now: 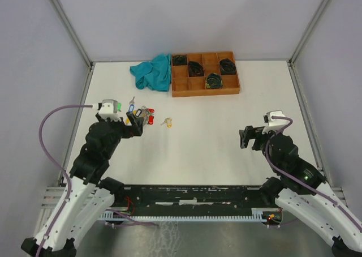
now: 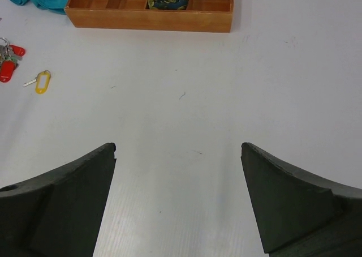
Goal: Put the keys on the keyring
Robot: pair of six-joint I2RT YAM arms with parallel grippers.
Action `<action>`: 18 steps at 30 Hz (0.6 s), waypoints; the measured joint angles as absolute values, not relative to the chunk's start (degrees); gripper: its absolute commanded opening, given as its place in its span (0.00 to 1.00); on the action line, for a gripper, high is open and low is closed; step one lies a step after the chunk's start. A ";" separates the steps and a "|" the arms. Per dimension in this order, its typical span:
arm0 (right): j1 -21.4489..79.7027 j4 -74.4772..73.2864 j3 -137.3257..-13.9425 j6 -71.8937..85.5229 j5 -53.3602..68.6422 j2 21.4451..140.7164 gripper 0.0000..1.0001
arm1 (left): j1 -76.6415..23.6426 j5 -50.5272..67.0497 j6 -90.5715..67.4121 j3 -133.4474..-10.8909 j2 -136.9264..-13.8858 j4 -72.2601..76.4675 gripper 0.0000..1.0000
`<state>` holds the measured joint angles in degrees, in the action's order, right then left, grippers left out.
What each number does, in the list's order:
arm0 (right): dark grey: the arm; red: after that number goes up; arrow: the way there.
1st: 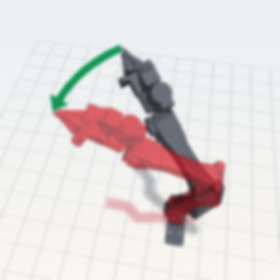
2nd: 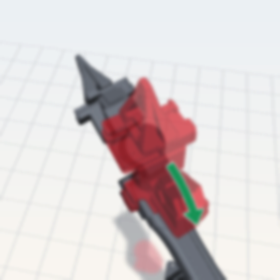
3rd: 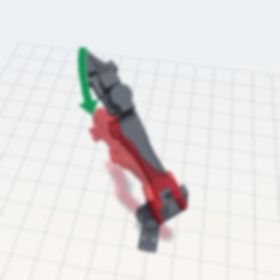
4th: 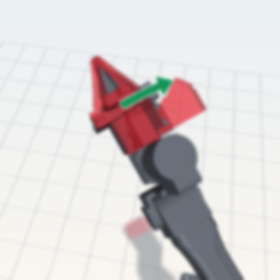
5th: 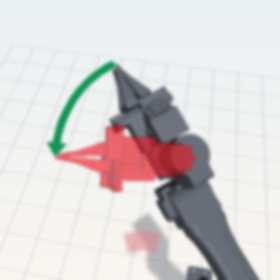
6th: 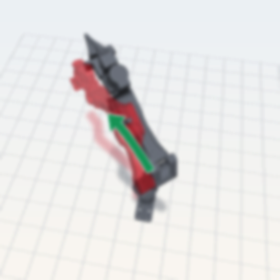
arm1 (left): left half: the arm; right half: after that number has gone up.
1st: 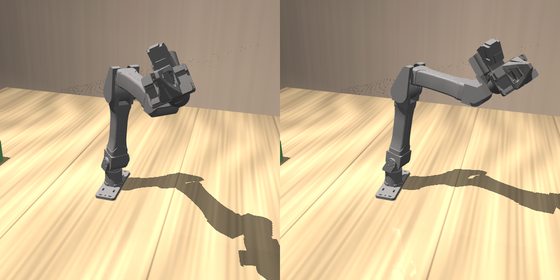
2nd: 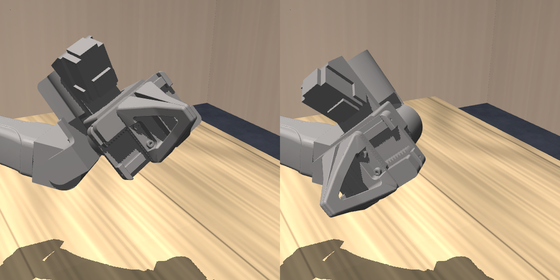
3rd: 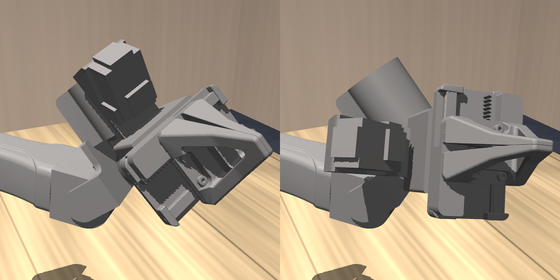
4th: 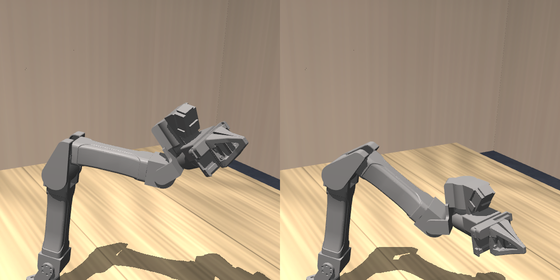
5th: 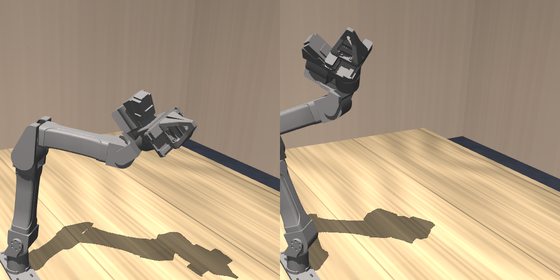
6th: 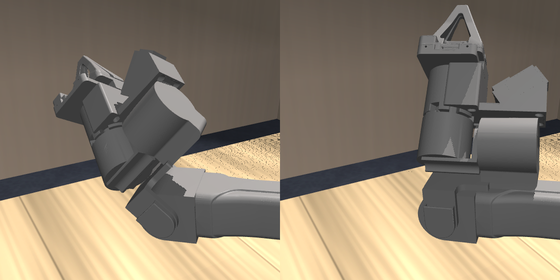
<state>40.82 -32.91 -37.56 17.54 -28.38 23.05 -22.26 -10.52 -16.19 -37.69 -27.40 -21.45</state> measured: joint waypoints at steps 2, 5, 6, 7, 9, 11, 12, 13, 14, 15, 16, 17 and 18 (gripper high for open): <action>40.82 -30.55 -35.99 16.82 -27.90 24.21 1.00 | -22.26 -10.15 -16.19 -39.22 -32.42 -22.41 0.99; 40.82 -26.96 -33.17 15.57 -27.03 26.68 1.00 | -22.26 -10.09 -16.16 -41.93 -40.10 -23.53 1.00; 40.82 -26.09 -32.32 15.22 -26.96 27.22 1.00 | -22.26 -10.11 -16.08 -42.54 -42.35 -23.68 1.00; 40.82 -25.12 -31.33 14.90 -26.94 27.66 1.00 | -22.26 -10.20 -15.57 -43.09 -44.56 -23.88 0.99; 40.82 -23.18 -29.19 14.55 -26.76 27.79 1.00 | -22.26 -10.35 -14.63 -44.56 -49.47 -24.40 0.99; 40.82 -22.02 -27.35 14.55 -26.22 27.20 1.00 | -22.24 -10.39 -13.69 -46.35 -54.52 -24.64 0.98; 40.82 -21.58 -26.46 14.57 -25.67 26.50 1.00 | -22.20 -10.37 -13.52 -47.13 -56.53 -24.77 0.97; 40.82 -21.32 -25.93 14.57 -25.41 25.76 1.00 | -22.04 -10.33 -13.28 -48.14 -59.07 -25.04 0.96; 40.82 -21.06 -25.63 14.59 -25.23 25.17 1.00 | -21.76 -10.15 -12.88 -49.15 -61.63 -25.23 0.95; 40.82 -20.69 -25.28 14.61 -25.19 24.16 1.00 | -21.30 -9.89 -12.45 -50.02 -64.05 -25.26 0.95; 40.82 -20.27 -25.02 14.63 -25.23 23.16 1.00 | -20.78 -9.69 -12.10 -50.63 -65.95 -25.26 0.95; 40.82 -20.03 -24.93 14.66 -25.26 22.44 1.00 | -19.90 -8.91 -11.55 -51.35 -68.23 -25.41 0.94; 40.82 -19.70 -24.88 14.66 -25.28 21.71 1.00 | -19.00 -8.34 -11.20 -52.01 -70.35 -25.54 0.93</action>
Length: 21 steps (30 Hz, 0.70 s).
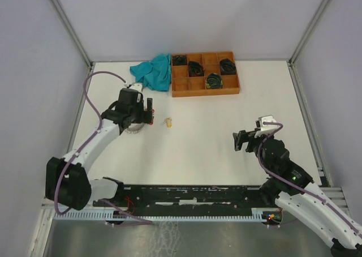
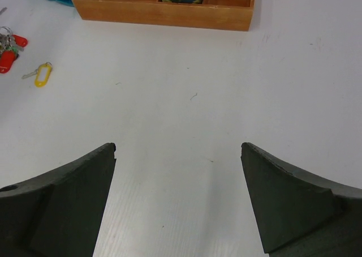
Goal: Put the keys on the keyring
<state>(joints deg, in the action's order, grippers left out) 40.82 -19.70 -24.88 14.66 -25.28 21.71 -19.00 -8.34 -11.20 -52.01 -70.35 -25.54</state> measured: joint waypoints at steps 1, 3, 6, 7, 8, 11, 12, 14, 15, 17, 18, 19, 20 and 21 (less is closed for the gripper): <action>40.82 -19.42 -24.86 14.66 -25.36 21.32 1.00 | -17.91 -7.57 -10.96 -52.66 -72.51 -25.69 0.93; 40.82 -18.96 -24.73 14.68 -25.47 20.80 1.00 | -15.92 -6.13 -10.44 -53.89 -76.27 -26.22 0.92; 40.82 -18.85 -24.53 14.70 -25.50 20.62 1.00 | -13.80 -4.29 -9.69 -55.77 -81.69 -27.00 0.91; 40.82 -18.85 -24.49 14.70 -25.50 20.62 1.00 | -13.37 -3.88 -9.41 -56.55 -83.53 -27.44 0.90; 40.82 -18.85 -24.49 14.70 -25.52 20.62 1.00 | -13.13 -3.70 -9.17 -57.36 -85.27 -27.79 0.87; 40.82 -18.85 -24.49 14.70 -25.52 20.60 1.00 | -12.38 -2.66 -8.36 -59.90 -90.28 -28.62 0.79; 40.82 -18.85 -24.49 14.70 -25.52 20.60 1.00 | -12.08 -2.22 -8.16 -60.75 -91.85 -28.88 0.77; 40.82 -18.85 -24.49 14.70 -25.52 20.58 1.00 | -11.29 -0.91 -7.88 -62.33 -94.78 -29.43 0.76; 40.82 -18.85 -24.49 14.70 -25.52 20.56 1.00 | -10.96 -0.43 -7.64 -62.78 -95.83 -29.58 0.76; 40.82 -18.87 -24.49 14.70 -25.52 20.49 1.00 | -10.28 0.38 -7.16 -63.53 -97.91 -30.00 0.76; 40.82 -18.87 -24.49 14.70 -25.50 20.43 1.00 | -10.04 0.60 -6.90 -63.75 -98.78 -30.26 0.76; 40.82 -18.87 -24.49 14.70 -25.50 20.34 1.00 | -9.78 0.67 -6.46 -63.90 -99.59 -30.46 0.77; 40.82 -18.87 -24.49 14.70 -25.52 20.29 1.00 | -9.63 0.71 -6.24 -64.03 -100.20 -30.61 0.77; 40.82 -18.87 -24.49 14.70 -25.50 20.29 1.00 | -9.54 0.71 -6.04 -64.16 -100.88 -30.85 0.77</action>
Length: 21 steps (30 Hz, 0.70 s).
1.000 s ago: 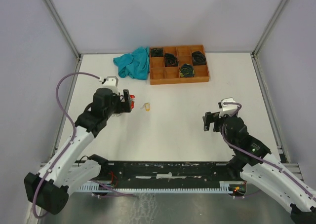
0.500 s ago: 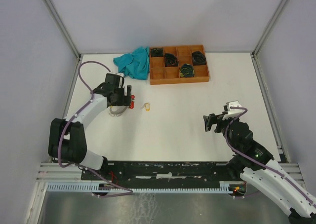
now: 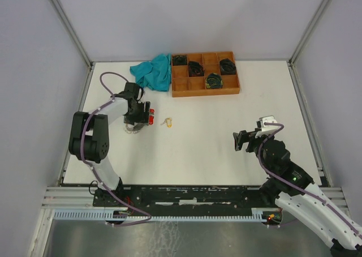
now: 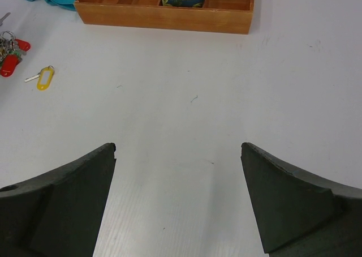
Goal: Put the keys on the keyring
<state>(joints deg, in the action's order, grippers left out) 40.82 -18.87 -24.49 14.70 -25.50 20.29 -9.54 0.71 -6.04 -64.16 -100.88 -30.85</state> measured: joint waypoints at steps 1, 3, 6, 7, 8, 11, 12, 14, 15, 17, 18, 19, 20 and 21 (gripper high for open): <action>40.82 -18.87 -24.49 14.70 -25.50 20.29 1.00 | -9.50 0.73 -5.87 -64.25 -101.51 -31.00 0.77; 40.82 -18.87 -24.49 14.70 -25.50 20.29 1.00 | -9.47 0.75 -5.54 -64.40 -102.61 -31.18 0.76; 40.82 -18.87 -24.49 14.70 -25.47 20.32 1.00 | -9.50 0.73 -4.78 -65.43 -103.68 -31.68 0.70; 40.82 -18.87 -24.49 14.70 -25.47 20.32 1.00 | -9.50 0.71 -4.54 -65.76 -103.94 -31.88 0.66; 40.82 -18.87 -24.49 14.70 -25.47 20.34 1.00 | -9.50 0.71 -4.21 -66.00 -104.16 -32.14 0.65; 40.82 -18.87 -24.49 14.70 -25.47 20.34 1.00 | -9.82 0.64 -3.62 -66.11 -104.27 -32.58 0.61; 40.82 -18.87 -24.49 14.70 -25.47 20.34 1.00 | -10.26 0.62 -3.57 -66.04 -104.25 -32.73 0.60; 40.82 -18.87 -24.49 14.70 -25.47 20.34 1.00 | -11.81 0.56 -3.55 -65.60 -103.92 -33.01 0.58; 40.82 -18.87 -24.49 14.70 -25.47 20.34 1.00 | -12.62 0.56 -3.55 -65.30 -103.68 -33.21 0.56; 40.82 -18.87 -24.49 14.72 -25.47 20.34 1.00 | -15.05 0.64 -3.60 -64.36 -102.94 -33.89 0.51; 40.82 -18.87 -24.49 14.72 -25.47 20.34 1.00 | -15.99 0.91 -3.70 -63.35 -102.15 -34.17 0.49; 40.82 -18.87 -24.49 14.72 -25.47 20.34 1.00 | -16.99 1.34 -3.86 -62.85 -101.71 -34.33 0.47; 40.82 -18.87 -24.49 14.72 -25.47 20.34 1.00 | -17.63 1.87 -4.21 -61.89 -100.95 -34.13 0.44; 40.82 -18.87 -24.47 14.74 -25.47 20.34 1.00 | -18.35 2.61 -4.95 -60.47 -99.77 -33.85 0.42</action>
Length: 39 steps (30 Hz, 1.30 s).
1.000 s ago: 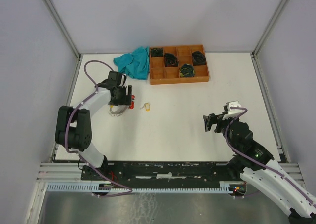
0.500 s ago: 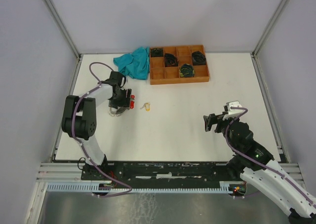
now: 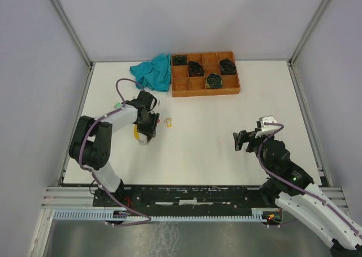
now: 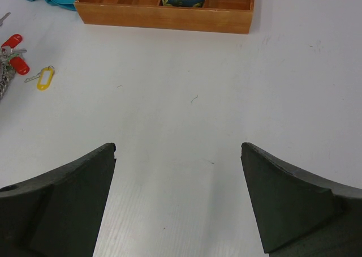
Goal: Put the keys on the keyring
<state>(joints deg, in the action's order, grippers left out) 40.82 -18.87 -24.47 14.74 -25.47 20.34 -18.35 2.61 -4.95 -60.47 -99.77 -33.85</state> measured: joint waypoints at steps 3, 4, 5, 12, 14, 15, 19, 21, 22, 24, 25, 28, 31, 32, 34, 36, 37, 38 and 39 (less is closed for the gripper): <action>40.82 -18.87 -24.47 14.79 -25.43 20.40 1.00 | -19.57 5.72 -7.49 -56.12 -95.90 -33.36 0.36; 40.82 -18.87 -24.47 14.81 -25.36 20.56 1.00 | -19.84 6.76 -8.54 -54.70 -94.61 -32.84 0.33; 40.82 -18.87 -24.47 14.85 -25.26 20.73 1.00 | -19.99 7.79 -9.43 -53.58 -93.38 -32.60 0.30; 40.82 -18.72 -24.47 14.87 -22.92 23.29 1.00 | -23.29 16.38 -16.99 -43.40 -86.11 -26.61 0.23; 40.82 -18.39 -24.47 14.83 -21.96 24.25 1.00 | -25.04 18.09 -18.87 -41.41 -84.66 -24.82 0.20; 40.82 -18.20 -24.47 14.79 -21.34 24.82 1.00 | -25.82 18.72 -19.86 -40.47 -83.96 -23.79 0.19; 40.82 -17.15 -24.47 14.55 -17.41 27.62 1.00 | -29.10 21.12 -24.14 -37.39 -80.40 -18.98 0.12; 40.82 -16.75 -24.47 14.44 -15.84 28.58 1.00 | -30.74 21.67 -25.61 -36.97 -79.85 -16.14 0.07; 40.82 -16.32 -24.49 14.39 -14.72 29.43 1.00 | -31.70 22.09 -26.39 -36.86 -79.83 -14.37 0.05; 40.82 -15.94 -24.49 14.13 -13.08 30.87 1.00 | -33.52 22.96 -27.44 -36.77 -80.01 -11.25 0.03; 40.82 -15.81 -24.49 14.00 -12.23 31.57 1.00 | -34.20 23.18 -27.77 -36.77 -80.20 -9.89 0.03; 40.82 -15.62 -24.49 13.52 -10.63 33.39 1.00 | -36.49 24.10 -27.86 -36.80 -82.00 -5.54 0.03; 40.82 -15.42 -24.51 13.15 -9.65 34.61 1.00 | -38.76 24.58 -27.86 -36.91 -84.33 -2.61 0.03; 40.82 -15.42 -24.51 13.10 -9.32 34.89 1.00 | -39.48 24.69 -27.86 -36.97 -84.68 -1.98 0.03; 40.82 -15.27 -24.51 12.97 -8.88 35.27 1.00 | -40.58 25.15 -27.83 -37.19 -84.73 -0.75 0.03; 40.82 -14.87 -24.51 12.88 -8.25 35.57 1.00 | -41.23 25.87 -27.83 -37.60 -84.73 1.08 0.03; 40.82 -14.55 -24.51 12.71 -7.70 35.70 1.00 | -41.39 26.09 -27.81 -37.76 -84.71 1.87 0.03; 40.82 -14.24 -24.51 12.67 -7.38 35.77 1.00 | -41.47 26.26 -27.77 -37.91 -84.71 2.70 0.03; 40.82 -14.04 -24.51 12.58 -7.01 35.75 1.00 | -41.50 26.61 -27.77 -37.93 -84.71 3.68 0.03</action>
<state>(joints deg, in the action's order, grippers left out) 40.82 -14.04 -24.51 12.58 -7.01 35.75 -41.50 26.61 -27.77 -37.93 -84.71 3.68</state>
